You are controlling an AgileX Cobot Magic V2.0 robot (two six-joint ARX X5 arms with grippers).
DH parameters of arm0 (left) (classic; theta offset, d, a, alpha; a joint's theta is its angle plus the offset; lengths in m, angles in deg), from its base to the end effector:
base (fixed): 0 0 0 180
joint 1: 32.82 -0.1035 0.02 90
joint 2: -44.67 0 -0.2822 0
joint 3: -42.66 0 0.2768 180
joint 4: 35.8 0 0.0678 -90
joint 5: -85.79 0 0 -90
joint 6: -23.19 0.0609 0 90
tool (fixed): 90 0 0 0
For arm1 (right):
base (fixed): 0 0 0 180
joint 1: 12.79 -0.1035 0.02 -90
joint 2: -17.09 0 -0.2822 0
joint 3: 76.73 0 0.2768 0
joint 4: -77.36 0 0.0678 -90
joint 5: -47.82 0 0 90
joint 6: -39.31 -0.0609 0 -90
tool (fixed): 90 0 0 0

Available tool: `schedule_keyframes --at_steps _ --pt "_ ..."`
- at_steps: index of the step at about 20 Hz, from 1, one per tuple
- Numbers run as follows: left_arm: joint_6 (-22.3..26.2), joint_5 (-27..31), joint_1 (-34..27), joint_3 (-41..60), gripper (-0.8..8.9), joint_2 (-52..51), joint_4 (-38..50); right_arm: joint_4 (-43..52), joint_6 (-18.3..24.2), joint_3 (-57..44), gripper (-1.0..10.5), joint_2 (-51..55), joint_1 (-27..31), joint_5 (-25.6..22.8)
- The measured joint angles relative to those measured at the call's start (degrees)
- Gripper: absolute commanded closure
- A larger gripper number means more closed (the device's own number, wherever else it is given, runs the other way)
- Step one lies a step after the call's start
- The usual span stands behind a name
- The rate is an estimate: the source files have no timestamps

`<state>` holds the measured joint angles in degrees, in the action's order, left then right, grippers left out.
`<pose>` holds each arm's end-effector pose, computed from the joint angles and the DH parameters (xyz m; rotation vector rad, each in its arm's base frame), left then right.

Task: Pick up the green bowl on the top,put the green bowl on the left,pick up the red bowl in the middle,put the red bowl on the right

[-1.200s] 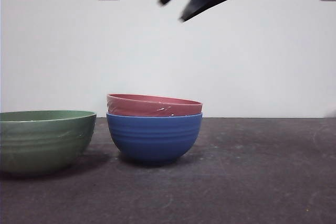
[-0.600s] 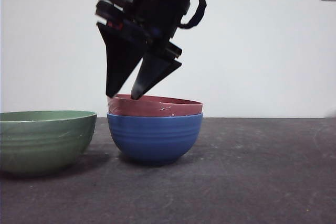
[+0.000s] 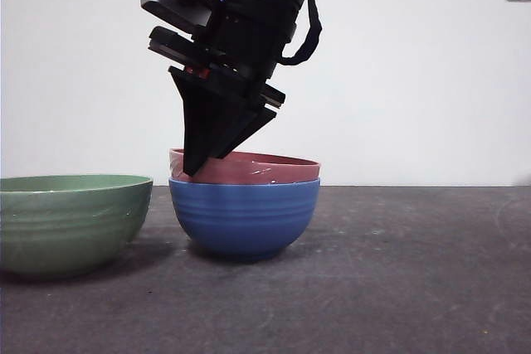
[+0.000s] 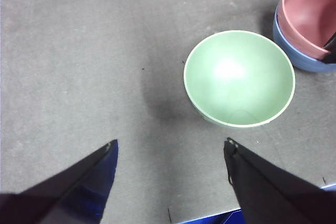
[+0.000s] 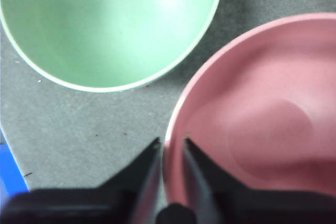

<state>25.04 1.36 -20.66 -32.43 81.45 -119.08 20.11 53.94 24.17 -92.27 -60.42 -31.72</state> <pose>0.1010 -0.0157 0.3533 0.1516 0.7743 -0.1216 0.2883 0.3324 0.2126 -0.5889 1.0179 1.0443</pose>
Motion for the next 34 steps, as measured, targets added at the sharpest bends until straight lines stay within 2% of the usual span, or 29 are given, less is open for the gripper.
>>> schedule_keyframes --at_steps 10,14,16,18,21,22,24,27,31,34 --pt "0.0 -0.02 0.0 0.0 4.68 0.02 2.27 0.2 0.98 0.13 9.6 2.84 -0.52 -1.01" --pt "0.0 -0.02 0.0 0.0 4.68 0.0 3.13 0.2 1.25 0.11 9.6 6.62 -0.79 -4.57" --pt "0.0 -0.02 0.0 0.0 4.68 0.0 3.78 0.11 1.27 0.11 9.6 9.42 -0.77 -8.07" --pt "0.0 -0.02 0.0 0.0 4.68 0.02 5.35 -1.38 1.29 0.11 9.6 13.2 -0.66 -13.81" --pt "0.0 0.0 0.0 0.0 4.68 0.02 7.37 -8.46 0.76 0.11 9.6 20.94 1.53 -21.24" --pt "0.0 -0.02 0.0 0.0 4.68 0.02 8.09 -11.1 -0.11 0.11 9.6 22.93 3.04 -22.34" --pt "0.0 -0.02 0.0 0.0 4.68 0.0 9.25 -15.3 -2.6 -1.27 9.6 26.29 7.28 -22.71" --pt "0.0 -0.02 0.0 0.0 4.68 0.02 9.29 -12.79 -5.18 -10.67 9.6 29.92 11.82 -22.86" --pt "0.0 0.0 0.0 0.0 4.69 0.22 9.55 -2.71 -7.65 -23.69 9.6 30.75 11.52 -21.44" --pt "0.0 0.0 0.0 0.0 4.68 0.24 10.16 4.57 -9.27 -27.23 9.6 28.48 10.25 -16.63"
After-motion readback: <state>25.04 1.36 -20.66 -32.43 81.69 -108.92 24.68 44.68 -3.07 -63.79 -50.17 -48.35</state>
